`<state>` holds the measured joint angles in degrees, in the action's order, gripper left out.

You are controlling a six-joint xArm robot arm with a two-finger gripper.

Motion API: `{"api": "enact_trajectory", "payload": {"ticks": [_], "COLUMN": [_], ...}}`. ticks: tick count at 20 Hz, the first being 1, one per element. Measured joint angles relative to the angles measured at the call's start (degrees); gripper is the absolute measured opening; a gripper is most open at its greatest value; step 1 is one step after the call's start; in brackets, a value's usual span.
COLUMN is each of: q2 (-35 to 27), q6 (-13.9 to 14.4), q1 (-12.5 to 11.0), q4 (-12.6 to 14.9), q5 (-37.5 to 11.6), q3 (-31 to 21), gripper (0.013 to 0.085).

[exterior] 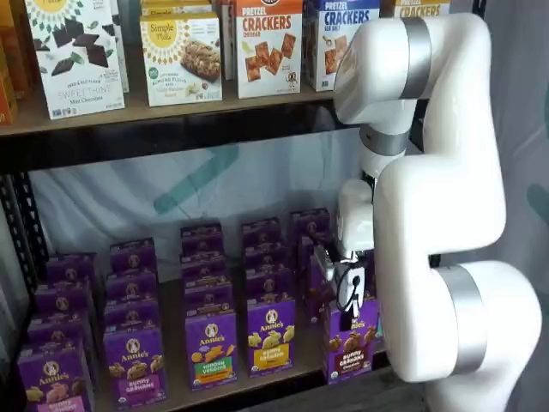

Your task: Pick up the purple box with a brown patch in the center, on the bottom shelf, the fifth box from the left

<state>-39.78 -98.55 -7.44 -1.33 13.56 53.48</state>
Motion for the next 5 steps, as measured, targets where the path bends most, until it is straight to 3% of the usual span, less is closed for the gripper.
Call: {"api": "enact_trajectory", "payload": {"ticks": [5], "q2": [3.37], "q6": [-1.06], "q1": [0.13], "q4": [-1.18], "q5": [-2.51], "q3": [-5.09], "gripper": [0.0250]}}
